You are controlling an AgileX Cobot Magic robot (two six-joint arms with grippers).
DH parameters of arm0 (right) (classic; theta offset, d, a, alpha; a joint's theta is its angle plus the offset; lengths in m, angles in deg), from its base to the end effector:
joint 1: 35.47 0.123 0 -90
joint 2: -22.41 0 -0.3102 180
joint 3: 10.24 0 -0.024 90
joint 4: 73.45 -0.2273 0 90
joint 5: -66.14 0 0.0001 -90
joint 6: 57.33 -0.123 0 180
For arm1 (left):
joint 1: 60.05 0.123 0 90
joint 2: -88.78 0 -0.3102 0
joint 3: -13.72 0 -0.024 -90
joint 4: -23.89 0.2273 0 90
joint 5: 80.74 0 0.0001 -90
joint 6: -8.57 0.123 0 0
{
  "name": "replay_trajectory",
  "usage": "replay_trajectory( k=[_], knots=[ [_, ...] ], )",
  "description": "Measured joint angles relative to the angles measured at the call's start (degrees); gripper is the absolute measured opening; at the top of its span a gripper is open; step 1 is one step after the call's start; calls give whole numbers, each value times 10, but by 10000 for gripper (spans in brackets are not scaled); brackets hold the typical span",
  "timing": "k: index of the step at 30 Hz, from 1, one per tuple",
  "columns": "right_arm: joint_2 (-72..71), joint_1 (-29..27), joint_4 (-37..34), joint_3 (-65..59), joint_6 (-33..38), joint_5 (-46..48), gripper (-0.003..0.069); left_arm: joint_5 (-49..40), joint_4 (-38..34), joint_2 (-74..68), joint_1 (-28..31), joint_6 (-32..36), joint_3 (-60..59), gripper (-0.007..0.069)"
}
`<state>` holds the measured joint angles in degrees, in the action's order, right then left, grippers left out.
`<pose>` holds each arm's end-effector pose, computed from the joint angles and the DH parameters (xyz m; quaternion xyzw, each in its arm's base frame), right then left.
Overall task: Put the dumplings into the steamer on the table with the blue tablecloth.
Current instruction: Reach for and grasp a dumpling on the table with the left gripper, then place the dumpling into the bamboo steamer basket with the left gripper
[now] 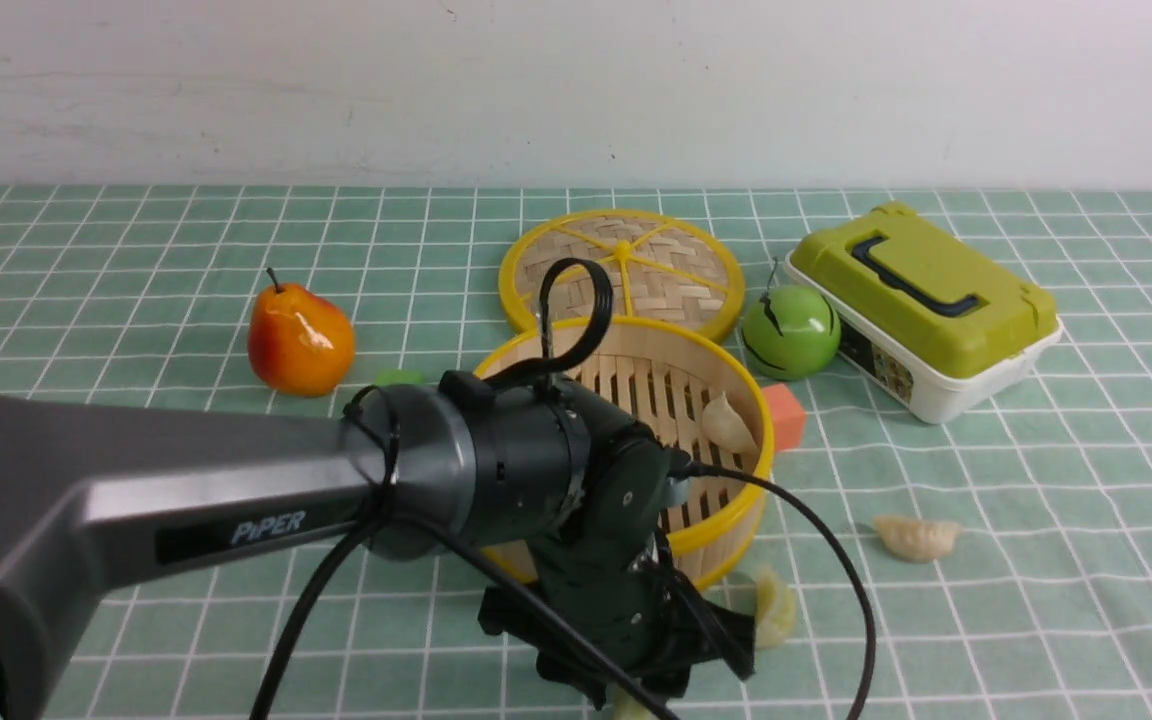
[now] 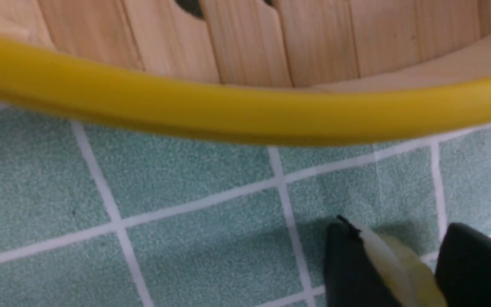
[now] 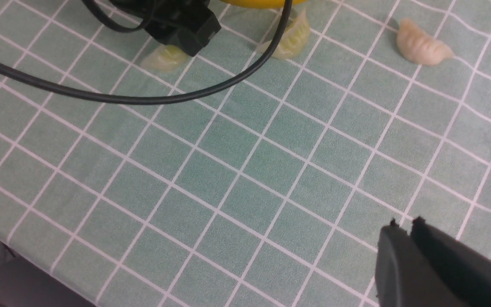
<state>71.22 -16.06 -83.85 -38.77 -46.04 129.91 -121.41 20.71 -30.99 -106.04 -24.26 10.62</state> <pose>0.0773 0.0484 0.3356 -0.2383 0.9084 0.1132 0.3243 0.2697 -0.2856 0.1712 0.0952 0.9849 -0.1070 0.0973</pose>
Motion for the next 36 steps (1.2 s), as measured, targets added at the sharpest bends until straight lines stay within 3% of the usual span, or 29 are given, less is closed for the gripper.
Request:
replay_trajectory(
  k=[2, 13, 17, 24, 33, 36],
  knots=[
    [0, 0, -3, 0, 0, -1, 44, -4, -2, 0, 0, 6, 0, 167],
    [0, 0, -73, 0, 0, -4, 53, -82, -4, 107, 11, 77, 30, 167],
    [0, 0, -95, 0, 0, -18, 56, -121, -5, 149, 63, 125, 97, 167],
    [12, 0, -100, 0, -10, -40, 57, -106, -17, 67, 145, 147, 202, 167],
    [71, 0, -94, 0, -15, -45, 59, -49, 19, -79, 154, 127, 281, 167],
    [93, 0, -90, 0, -15, -48, 61, -45, 40, -102, 154, 113, 293, 212]
  ],
)
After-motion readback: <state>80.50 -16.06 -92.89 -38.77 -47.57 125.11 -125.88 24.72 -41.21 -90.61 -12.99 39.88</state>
